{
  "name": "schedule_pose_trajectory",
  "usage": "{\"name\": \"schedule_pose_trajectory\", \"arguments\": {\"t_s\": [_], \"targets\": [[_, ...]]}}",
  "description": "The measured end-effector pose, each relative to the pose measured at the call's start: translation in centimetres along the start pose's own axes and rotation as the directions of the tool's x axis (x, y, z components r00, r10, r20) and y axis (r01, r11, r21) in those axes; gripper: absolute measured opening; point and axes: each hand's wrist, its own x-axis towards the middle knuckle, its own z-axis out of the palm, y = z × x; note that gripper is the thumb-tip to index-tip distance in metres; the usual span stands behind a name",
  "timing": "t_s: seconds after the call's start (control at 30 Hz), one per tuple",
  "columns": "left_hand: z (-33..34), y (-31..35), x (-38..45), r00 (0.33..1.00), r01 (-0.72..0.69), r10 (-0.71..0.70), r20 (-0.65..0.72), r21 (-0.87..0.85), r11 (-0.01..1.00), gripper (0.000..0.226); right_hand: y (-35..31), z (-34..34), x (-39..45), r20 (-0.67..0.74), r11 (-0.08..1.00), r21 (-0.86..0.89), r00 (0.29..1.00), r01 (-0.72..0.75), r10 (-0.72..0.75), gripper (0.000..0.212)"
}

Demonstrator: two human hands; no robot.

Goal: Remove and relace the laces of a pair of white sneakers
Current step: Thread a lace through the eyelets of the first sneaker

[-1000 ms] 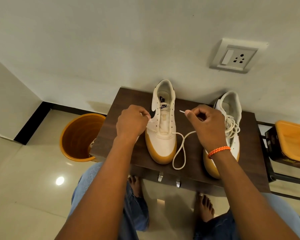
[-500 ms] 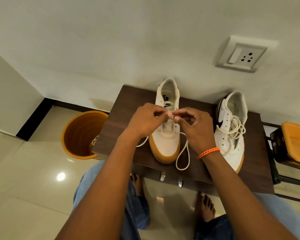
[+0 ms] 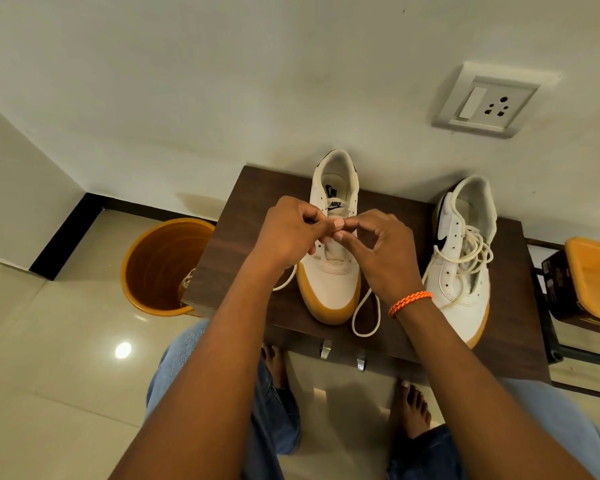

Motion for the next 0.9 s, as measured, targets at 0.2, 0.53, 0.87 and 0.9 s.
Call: {"name": "schedule_pose_trajectory", "arguments": {"t_s": [0.2,0.53,0.87,0.9], "targets": [[-0.1,-0.2,0.1,0.998,0.016,-0.017,-0.064,-0.017,1.000,0.023,0.4,-0.2,0.4,-0.056,0.999,0.019,0.998,-0.032,0.033,0.014],[0.0,-0.6,0.4,0.995,0.050,-0.034,-0.091,0.188,0.981,0.019,-0.2,0.7,0.2,-0.049,0.989,-0.135,0.998,-0.056,0.050,0.013],[0.1,-1.2,0.0,0.990,0.134,-0.099,-0.102,0.439,0.888,0.014,-1.7,2.1,-0.8,0.011,0.857,-0.516,1.000,0.008,-0.003,0.004],[0.2,-1.2,0.0,0.990,0.138,-0.108,-0.093,0.441,0.887,0.015,-1.7,2.2,-0.8,0.002,0.869,-0.495,1.000,-0.016,0.020,0.002]]}}
